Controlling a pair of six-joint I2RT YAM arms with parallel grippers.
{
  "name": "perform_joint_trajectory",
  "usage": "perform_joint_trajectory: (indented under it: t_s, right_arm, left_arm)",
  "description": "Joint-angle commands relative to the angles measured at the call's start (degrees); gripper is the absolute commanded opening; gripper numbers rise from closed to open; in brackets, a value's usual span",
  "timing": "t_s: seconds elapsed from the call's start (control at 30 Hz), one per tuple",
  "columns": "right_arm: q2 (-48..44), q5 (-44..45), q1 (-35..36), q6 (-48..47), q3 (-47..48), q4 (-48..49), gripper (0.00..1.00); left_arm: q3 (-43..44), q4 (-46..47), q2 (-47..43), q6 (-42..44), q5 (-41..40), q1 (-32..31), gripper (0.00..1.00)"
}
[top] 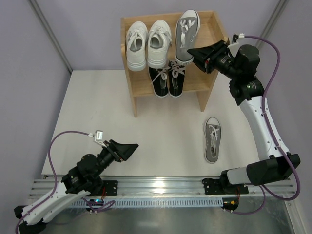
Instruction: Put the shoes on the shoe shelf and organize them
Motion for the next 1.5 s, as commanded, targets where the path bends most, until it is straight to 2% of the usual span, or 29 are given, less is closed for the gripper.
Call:
perform_joint_trajectory:
  t_s: [0.0, 0.37, 0.67, 0.87, 0.9, 0.93, 0.97, 1.03, 1.07, 1.17, 1.47]
  right_arm:
    - [-2.6, 2.89, 0.11, -2.51, 2.47, -1.21, 0.04]
    - [-1.29, 1.84, 4.5, 0.12, -0.79, 3.44, 0.04]
    - [-2.6, 7.02, 7.22, -0.49, -2.37, 1.78, 0.04]
    - [-1.29, 7.47, 7.23, -1.19, 0.17, 0.11, 0.04]
    - [-1.02, 7.38, 7.05, -1.02, 0.61, -0.07, 0.11]
    - [-0.76, 7.47, 7.14, -1.11, 0.7, -0.33, 0.23]
    - [-0.84, 7.29, 7.14, -1.02, 0.88, -0.34, 0.43]
    - [-0.84, 7.47, 7.05, -1.11, 0.79, -0.6, 0.58]
    - [-1.19, 7.73, 7.05, -1.02, 0.79, -0.77, 0.71]
    - [-2.68, 8.26, 6.44, -1.46, 0.53, -1.48, 0.85]
    - [-9.36, 6.5, 3.09, -2.51, -4.47, -1.57, 0.88]
  left_arm:
    - [-0.3, 2.22, -3.02, 0.68, 0.26, 0.16, 0.84]
    - [-1.0, 3.1, -3.02, 0.33, 0.35, 0.16, 0.84]
    - [-1.18, 3.45, -3.02, 0.42, 0.7, 0.16, 0.84]
    - [-1.18, 3.81, -3.02, 0.33, 1.05, 0.16, 0.84]
    - [-1.18, 3.72, -3.02, 0.33, 1.05, 0.16, 0.84]
    - [-1.18, 3.81, -3.02, 0.33, 1.14, 0.07, 0.84]
    - [-1.09, 3.72, -3.02, 0.24, 1.23, 0.16, 0.84]
    - [-1.01, 3.28, -2.93, 0.16, 1.31, 0.16, 0.83]
    - [-0.92, 3.28, -3.02, 0.16, 1.4, 0.16, 0.83]
    - [-0.83, 3.28, -3.02, 0.07, 1.4, 0.16, 0.83]
    - [-0.74, 3.37, -2.93, -0.2, 1.05, 0.16, 0.83]
